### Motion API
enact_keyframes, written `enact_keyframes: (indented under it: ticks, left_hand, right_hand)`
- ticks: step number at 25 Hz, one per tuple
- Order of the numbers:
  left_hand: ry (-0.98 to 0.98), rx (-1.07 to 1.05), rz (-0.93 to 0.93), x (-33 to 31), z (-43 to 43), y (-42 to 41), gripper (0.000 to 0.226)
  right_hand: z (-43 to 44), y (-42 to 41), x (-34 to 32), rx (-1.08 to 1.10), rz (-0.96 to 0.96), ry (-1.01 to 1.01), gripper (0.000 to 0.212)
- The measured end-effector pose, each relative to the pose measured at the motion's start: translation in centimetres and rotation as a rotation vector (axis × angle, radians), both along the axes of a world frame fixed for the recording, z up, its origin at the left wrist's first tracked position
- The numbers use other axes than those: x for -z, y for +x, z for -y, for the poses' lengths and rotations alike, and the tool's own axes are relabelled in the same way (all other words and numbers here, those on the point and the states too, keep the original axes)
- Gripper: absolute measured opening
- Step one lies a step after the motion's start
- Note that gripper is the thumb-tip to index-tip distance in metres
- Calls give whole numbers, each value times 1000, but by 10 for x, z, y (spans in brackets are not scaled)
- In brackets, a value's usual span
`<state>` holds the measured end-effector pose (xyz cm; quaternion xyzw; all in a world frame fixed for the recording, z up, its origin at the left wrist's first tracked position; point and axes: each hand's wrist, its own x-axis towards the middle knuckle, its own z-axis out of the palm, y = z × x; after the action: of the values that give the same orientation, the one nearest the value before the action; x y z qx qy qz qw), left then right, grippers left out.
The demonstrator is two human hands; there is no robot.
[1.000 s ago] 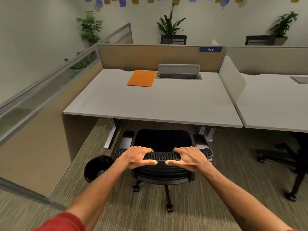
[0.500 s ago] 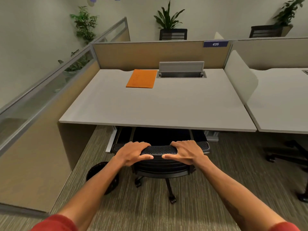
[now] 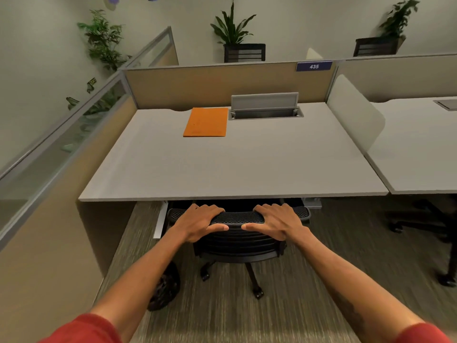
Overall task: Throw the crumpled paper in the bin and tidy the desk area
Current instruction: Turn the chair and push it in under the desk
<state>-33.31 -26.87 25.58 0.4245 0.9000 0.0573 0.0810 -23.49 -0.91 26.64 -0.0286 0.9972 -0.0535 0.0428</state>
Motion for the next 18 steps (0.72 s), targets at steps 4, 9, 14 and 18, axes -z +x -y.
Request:
enact_keyframes:
  ticks: [4, 9, 14, 18]
  left_hand:
    - [-9, 36, 8, 0, 19, -32, 75]
    - [4, 45, 11, -2, 33, -57, 75]
    - [6, 71, 8, 1, 37, -77, 77]
    - [-12, 78, -12, 2, 41, -87, 78]
  right_hand:
    - [23, -22, -3, 29, 48, -11, 97]
    - [39, -40, 0, 58, 50, -30, 93]
    - [46, -51, 0, 117, 70, -8, 94]
    - [54, -58, 0, 148, 100, 2, 93]
